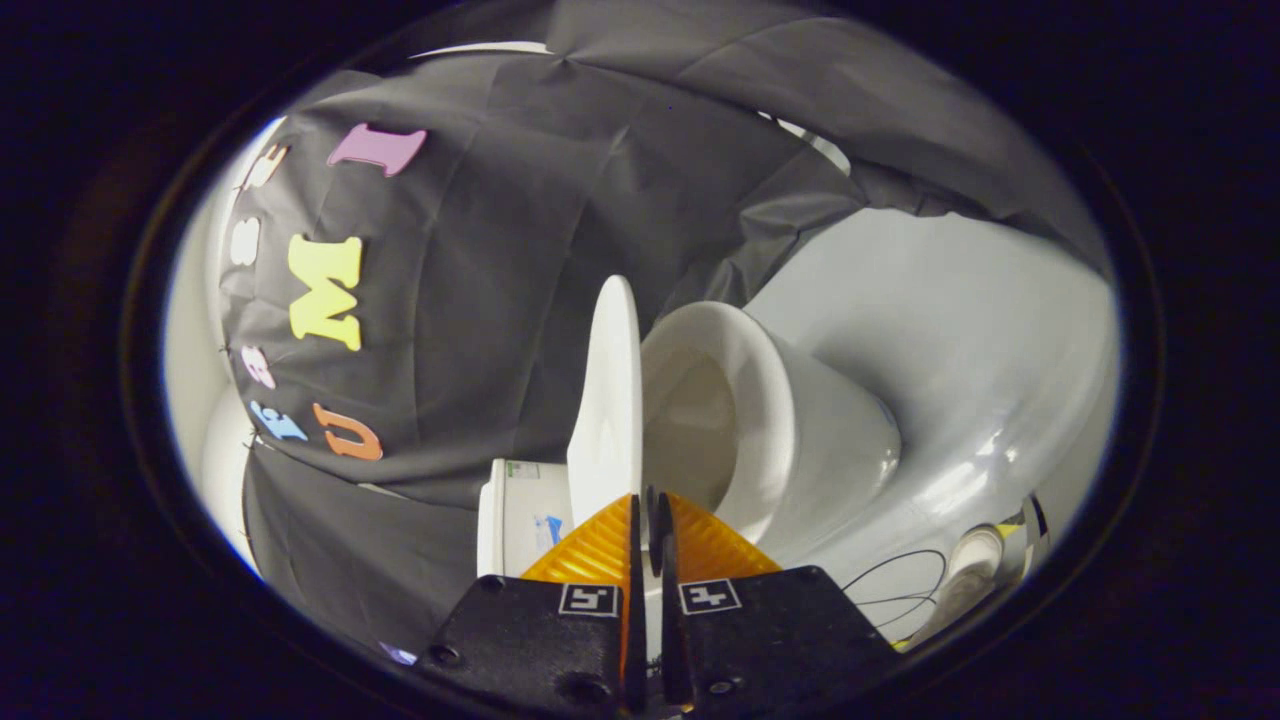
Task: Open the toilet lid.
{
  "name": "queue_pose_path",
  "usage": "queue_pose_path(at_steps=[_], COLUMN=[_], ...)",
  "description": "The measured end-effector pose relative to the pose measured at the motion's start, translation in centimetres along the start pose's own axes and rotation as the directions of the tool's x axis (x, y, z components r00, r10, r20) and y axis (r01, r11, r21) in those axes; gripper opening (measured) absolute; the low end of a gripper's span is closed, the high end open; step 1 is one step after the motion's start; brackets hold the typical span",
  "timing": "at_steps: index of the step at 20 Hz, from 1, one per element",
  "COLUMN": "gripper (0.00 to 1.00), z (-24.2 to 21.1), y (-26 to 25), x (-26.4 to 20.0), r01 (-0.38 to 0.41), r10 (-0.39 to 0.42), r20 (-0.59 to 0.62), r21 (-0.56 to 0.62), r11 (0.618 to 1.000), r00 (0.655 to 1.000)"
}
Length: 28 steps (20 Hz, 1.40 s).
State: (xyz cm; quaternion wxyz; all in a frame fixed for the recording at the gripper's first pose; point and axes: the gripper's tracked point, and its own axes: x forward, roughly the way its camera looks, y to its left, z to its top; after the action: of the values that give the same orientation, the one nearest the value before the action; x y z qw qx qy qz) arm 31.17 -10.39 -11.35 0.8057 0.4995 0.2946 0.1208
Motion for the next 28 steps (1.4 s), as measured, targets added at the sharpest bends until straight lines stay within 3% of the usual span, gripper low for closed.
queue_pose_path(at_steps=[17,28], gripper=[0.09,0.14], z=[-2.5,-5.6], y=[11.8,20.1], x=[-1.1,-0.7], r01=[-0.02,0.016], r10=[0.021,-0.014], r20=[0.007,0.008], r21=[-0.202,-0.364], r11=[0.979,0.931], r00=[1.0,1.0])
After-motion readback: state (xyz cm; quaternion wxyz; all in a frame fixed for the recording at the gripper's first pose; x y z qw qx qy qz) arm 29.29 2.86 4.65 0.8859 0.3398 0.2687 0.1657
